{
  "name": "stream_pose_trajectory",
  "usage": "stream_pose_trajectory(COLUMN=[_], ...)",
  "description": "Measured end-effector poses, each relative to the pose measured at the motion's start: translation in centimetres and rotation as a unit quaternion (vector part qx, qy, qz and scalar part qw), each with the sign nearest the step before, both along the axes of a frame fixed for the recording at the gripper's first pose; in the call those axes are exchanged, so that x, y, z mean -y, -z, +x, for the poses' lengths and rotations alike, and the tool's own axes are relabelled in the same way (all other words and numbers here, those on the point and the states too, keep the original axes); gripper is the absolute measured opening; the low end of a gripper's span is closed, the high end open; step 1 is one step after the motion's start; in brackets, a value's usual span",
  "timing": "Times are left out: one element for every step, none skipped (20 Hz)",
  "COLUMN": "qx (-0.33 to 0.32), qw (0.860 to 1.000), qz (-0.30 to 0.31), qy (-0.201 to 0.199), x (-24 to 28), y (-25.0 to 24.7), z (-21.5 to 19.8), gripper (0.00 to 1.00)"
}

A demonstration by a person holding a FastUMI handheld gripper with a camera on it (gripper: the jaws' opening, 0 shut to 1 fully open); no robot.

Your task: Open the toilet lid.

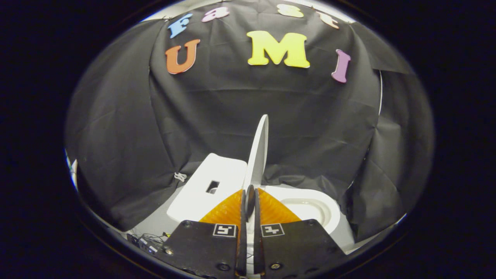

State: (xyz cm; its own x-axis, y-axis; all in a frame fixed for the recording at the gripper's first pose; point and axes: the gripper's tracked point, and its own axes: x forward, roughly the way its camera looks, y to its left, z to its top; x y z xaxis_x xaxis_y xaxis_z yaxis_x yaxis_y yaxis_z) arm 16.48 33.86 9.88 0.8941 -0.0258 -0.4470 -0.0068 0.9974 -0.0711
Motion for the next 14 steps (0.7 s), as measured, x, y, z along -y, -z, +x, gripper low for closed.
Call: stream_pose_trajectory(qx=[0.000,-0.001,-0.002,-0.004,-0.005,-0.006,-0.007,-0.007,-0.008,-0.008,-0.008,-0.008,-0.008,-0.008], qw=[1.000,1.000,1.000,1.000,1.000,1.000,0.999,0.999,0.999,0.999,0.998,0.998,0.998,0.997], qz=[-0.002,-0.003,-0.008,-0.014,-0.019,-0.024,-0.028,-0.030,-0.034,-0.041,-0.050,-0.055,-0.058,-0.060], qy=[-0.004,-0.005,-0.007,-0.010,-0.012,-0.013,-0.014,-0.016,-0.021,-0.026,-0.031,-0.034,-0.037,-0.037], x=[-0.6,-1.1,-1.7,-2.3,-2.9,-3.4,-3.8,-4.3,-4.9,-5.4,-6.0,-6.4,-6.7,-7.0], y=[0.1,0.1,0.2,0.3,0.5,0.6,0.7,0.8,0.9,1.0,1.2,1.2,1.5,1.6], z=[0.1,0.2,0.3,0.4,0.4,0.6,0.6,0.7,0.8,0.8,0.8,0.9,1.0,1.1], gripper=[0.10,0.10,0.10,0.10,0.10,0.10,0.10,0.10,0.10,0.10,0.10,0.10,0.10,0.10])
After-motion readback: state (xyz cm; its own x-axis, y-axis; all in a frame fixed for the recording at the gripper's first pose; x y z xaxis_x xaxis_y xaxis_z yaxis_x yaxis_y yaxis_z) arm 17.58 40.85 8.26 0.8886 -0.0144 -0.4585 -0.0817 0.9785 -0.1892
